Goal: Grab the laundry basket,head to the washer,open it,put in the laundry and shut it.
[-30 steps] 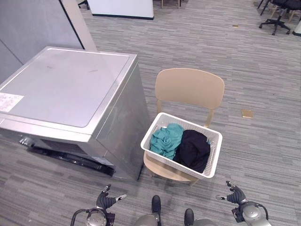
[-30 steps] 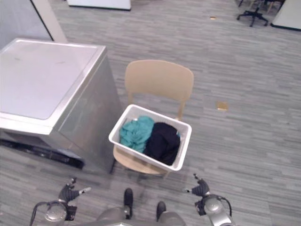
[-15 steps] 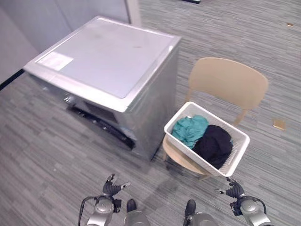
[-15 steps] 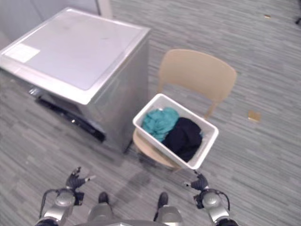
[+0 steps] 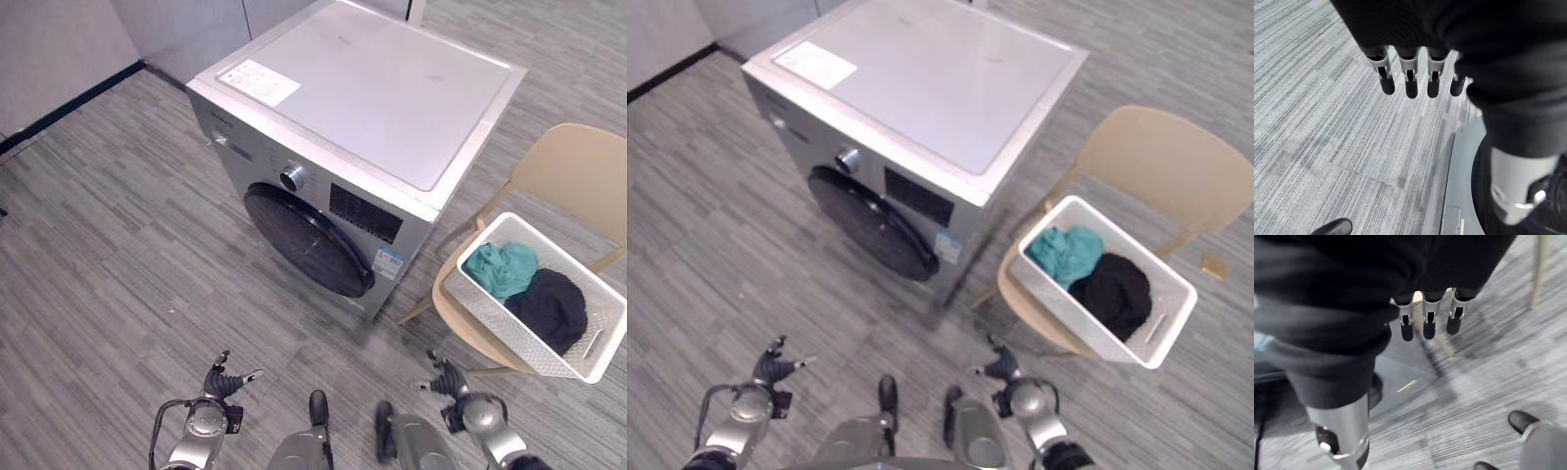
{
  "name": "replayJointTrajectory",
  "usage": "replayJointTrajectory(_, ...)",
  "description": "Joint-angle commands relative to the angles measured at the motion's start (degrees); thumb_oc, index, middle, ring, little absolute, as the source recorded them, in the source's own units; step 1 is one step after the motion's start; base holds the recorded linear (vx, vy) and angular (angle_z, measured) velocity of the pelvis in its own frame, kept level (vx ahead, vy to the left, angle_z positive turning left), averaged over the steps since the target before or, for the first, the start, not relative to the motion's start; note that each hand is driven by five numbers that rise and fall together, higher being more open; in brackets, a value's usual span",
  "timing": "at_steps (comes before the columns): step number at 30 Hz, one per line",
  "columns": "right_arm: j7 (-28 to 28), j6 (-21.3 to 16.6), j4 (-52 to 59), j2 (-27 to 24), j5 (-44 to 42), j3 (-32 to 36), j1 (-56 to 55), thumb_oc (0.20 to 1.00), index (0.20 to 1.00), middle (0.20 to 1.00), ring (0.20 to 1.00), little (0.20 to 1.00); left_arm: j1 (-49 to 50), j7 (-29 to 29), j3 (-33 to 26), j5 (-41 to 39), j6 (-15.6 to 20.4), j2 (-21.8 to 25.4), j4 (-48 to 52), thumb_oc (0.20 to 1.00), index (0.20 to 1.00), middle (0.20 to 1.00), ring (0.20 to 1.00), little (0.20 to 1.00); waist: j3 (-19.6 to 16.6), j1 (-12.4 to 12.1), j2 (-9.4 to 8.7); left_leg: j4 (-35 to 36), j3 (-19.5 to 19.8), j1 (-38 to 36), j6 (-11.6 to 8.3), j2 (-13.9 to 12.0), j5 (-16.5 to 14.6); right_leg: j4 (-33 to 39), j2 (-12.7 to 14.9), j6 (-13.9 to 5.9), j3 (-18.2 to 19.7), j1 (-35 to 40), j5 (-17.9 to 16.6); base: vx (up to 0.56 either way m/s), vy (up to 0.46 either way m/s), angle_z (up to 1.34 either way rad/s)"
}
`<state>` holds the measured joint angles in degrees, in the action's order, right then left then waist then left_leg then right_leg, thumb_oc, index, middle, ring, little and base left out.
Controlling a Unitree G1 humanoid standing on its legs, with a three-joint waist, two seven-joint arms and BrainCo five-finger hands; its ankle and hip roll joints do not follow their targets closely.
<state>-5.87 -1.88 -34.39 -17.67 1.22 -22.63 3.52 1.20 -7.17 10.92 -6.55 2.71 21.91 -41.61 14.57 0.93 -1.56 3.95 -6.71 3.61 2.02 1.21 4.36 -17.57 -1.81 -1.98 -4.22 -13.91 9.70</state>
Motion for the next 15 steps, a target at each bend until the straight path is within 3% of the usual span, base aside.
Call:
replayJointTrajectory(1,1.1,-1.9,2.2,-1.3,1.6,-2.3,3.7,1.000,1.000,1.000,1.000,1.000,0.9,-0.5,0.1,0.1,2.4,-0.4,2.8,1.000,1.000,1.000,1.000,1.000,-2.1,-1.8,-0.57,-5.2,4.2,1.7,-2.41,0.8,-6.2,10.0,1.8,-1.92,1.6,6.5,-3.5,0.12,-0.015,0.85)
replayJointTrajectory(7,-0.4,-2.9,7.0,-1.1,4.1,-6.8,11.2,1.000,1.000,1.000,1.000,1.000,2.0,-0.8,0.4,0.6,2.3,-0.9,1.2,1.000,1.000,1.000,1.000,1.000,-3.3,-4.1,1.22,-2.8,5.2,0.6,-2.57,1.2,-5.2,14.9,2.6,-2.01,-1.6,8.8,-4.5,0.10,-0.018,0.42)
replayJointTrajectory(15,-7.5,-2.8,11.1,-4.5,7.3,-2.2,15.8,1.000,1.000,1.000,1.000,1.000,4.1,-2.2,0.4,0.5,3.0,-0.4,2.5,1.000,1.000,1.000,1.000,1.000,-2.8,-5.6,2.04,0.3,6.3,0.4,-2.65,1.1,-3.3,17.8,2.8,-2.30,-3.3,10.0,-4.7,0.02,0.009,0.18)
